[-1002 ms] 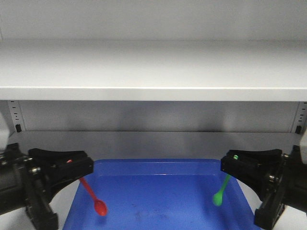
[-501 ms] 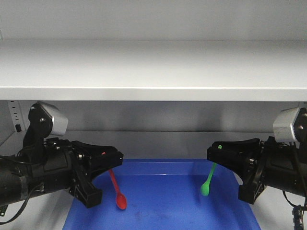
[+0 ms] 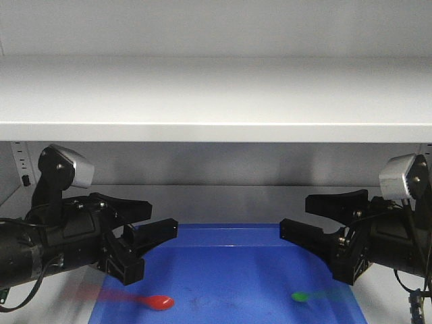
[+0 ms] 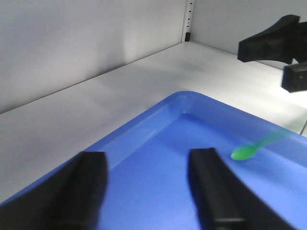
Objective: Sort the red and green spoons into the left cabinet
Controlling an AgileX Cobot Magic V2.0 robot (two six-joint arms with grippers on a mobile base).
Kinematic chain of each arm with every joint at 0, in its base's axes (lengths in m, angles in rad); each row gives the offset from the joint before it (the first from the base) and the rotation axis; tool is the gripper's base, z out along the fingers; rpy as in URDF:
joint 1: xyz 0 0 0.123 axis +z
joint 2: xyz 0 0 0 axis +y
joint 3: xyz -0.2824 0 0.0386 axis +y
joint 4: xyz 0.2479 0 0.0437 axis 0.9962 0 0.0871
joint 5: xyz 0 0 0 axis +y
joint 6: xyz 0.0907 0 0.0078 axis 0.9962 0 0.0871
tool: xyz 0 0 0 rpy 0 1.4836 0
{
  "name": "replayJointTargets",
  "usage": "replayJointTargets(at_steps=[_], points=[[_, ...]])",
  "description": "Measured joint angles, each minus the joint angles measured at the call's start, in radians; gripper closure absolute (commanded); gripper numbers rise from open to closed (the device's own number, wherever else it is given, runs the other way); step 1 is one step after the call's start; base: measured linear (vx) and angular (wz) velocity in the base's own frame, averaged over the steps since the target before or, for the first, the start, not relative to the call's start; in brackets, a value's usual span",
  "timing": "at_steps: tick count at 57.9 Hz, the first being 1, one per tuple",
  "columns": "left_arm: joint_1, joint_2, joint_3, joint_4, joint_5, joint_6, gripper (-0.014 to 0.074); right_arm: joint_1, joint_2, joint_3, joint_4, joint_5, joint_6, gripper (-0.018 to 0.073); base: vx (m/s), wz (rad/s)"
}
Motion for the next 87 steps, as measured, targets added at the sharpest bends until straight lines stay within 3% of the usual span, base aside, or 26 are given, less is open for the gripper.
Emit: replayJointTargets(at_steps=[14, 22, 29, 36, 41, 46, 58, 70, 76, 87], points=[[0.0, 0.0, -0.027, -0.001, 0.032, -0.004, 0.0022, 0.0, -0.017, 0.0, 0.0, -0.009, 0.013, -0.0121, 0.0, 0.0], [0.0, 0.001, -0.027, 0.006, 0.106, -0.017, 0.0124, 0.0, -0.061, 0.0, 0.0, -0.022, 0.014, -0.0029, 0.0, 0.0], [0.0, -0.008, -0.026, 0.021, 0.141, -0.048, 0.0323, 0.0, -0.114, 0.001, -0.011, -0.035, 0.047, 0.0139, 0.0, 0.0], [0.0, -0.042, -0.023, 0.12, 0.147, -0.118, 0.0601, 0.0, -0.181, 0.001, -0.04, -0.06, 0.141, 0.0392, 0.0, 0.0], [0.0, -0.076, -0.02, 0.219, 0.169, -0.17, 0.0603, 0.0, -0.229, 0.0, -0.128, -0.075, 0.21, 0.0574, 0.0, 0.0], [0.0, -0.119, -0.026, 0.285, 0.189, -0.213, 0.0598, 0.0, -0.272, 0.0, -0.238, -0.078, 0.278, 0.057, 0.0, 0.0], [0.0, -0.23, -0.03, 0.461, 0.239, -0.399, 0.0597, 0.0, -0.408, 0.0, -0.468, -0.067, 0.447, 0.0564, 0.0, 0.0], [0.0, -0.33, -0.03, 0.612, 0.26, -0.604, 0.0597, 0.0, -0.56, 0.0, -0.636, -0.052, 0.631, 0.0564, 0.0, 0.0], [0.0, -0.388, -0.024, 0.649, 0.268, -0.675, 0.0597, 0.0, -0.639, 0.0, -0.722, -0.043, 0.74, 0.0564, 0.0, 0.0], [0.0, -0.515, 0.092, 0.652, 0.226, -0.733, 0.0597, 0.0, -0.771, 0.0, -0.878, -0.032, 0.913, 0.0564, 0.0, 0.0]])
